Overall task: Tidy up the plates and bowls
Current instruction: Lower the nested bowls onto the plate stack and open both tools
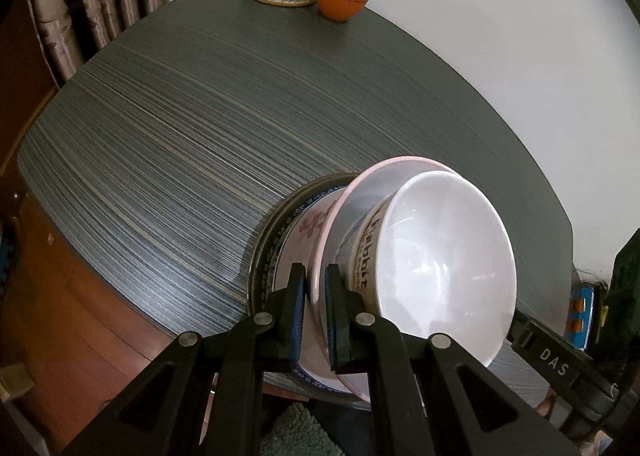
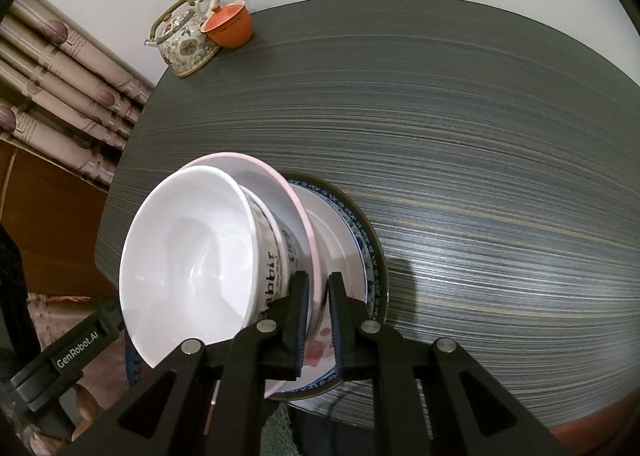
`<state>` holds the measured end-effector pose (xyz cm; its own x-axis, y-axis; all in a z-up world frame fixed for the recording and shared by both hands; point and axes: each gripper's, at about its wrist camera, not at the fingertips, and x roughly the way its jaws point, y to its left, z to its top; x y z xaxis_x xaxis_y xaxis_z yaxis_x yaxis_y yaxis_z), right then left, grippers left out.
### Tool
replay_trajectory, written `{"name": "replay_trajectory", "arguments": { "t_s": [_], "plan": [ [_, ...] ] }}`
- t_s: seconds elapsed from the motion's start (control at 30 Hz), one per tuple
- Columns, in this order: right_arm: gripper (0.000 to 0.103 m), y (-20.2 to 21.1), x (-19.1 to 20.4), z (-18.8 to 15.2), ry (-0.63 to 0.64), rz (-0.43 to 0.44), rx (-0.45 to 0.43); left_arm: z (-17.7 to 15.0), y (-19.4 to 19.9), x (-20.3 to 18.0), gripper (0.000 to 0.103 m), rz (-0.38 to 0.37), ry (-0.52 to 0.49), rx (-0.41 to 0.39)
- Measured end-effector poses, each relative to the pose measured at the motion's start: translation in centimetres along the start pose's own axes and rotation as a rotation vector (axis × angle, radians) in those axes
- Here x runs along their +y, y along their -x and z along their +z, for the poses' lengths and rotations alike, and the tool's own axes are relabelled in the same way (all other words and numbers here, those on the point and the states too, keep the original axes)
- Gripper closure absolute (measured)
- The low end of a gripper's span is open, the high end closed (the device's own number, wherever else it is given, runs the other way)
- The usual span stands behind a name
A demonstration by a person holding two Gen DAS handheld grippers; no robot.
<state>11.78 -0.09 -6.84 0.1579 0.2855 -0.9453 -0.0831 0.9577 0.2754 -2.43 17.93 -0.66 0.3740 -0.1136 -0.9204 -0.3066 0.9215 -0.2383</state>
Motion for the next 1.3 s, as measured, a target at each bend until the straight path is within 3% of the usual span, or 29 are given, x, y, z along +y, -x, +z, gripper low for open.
{"name": "replay_trajectory", "arguments": {
  "t_s": [0.23, 0.4, 0.6, 0.83, 1.0, 1.13, 1.3],
  "plan": [
    [0.091, 0.1, 0.3, -0.1, 0.014, -0.01, -0.001, -0.2, 0.0, 0.1, 0.093, 0.022, -0.006, -0.012],
    [0.09, 0.1, 0.4, -0.1, 0.03, -0.03, 0.003, -0.5, 0.3, 0.5, 0.076, 0.055, -0.003, -0.034],
    [0.067, 0.7, -0.2, -0.5, 0.034, -0.072, -0.014, -0.8, 0.9, 1.1, 0.065, 0.067, -0.01, -0.056],
    [0.041, 2.5, -1.1, -1.3, 0.048, -0.054, -0.065, -1.6, 2.1, 1.1, 0.054, 0.093, -0.019, -0.096],
    [0.039, 4.0, -1.1, -2.4, 0.084, -0.038, -0.099, -2.5, 3.5, 0.6, 0.044, 0.097, -0.041, -0.137],
    [0.028, 5.2, -0.7, -3.8, 0.12, -0.03, -0.137, -3.4, 4.8, -0.1, 0.039, 0.125, -0.071, -0.186],
    [0.024, 6.4, -0.1, -5.4, 0.168, -0.012, -0.166, -5.0, 6.2, -0.9, 0.031, 0.15, -0.107, -0.235]
  ]
}}
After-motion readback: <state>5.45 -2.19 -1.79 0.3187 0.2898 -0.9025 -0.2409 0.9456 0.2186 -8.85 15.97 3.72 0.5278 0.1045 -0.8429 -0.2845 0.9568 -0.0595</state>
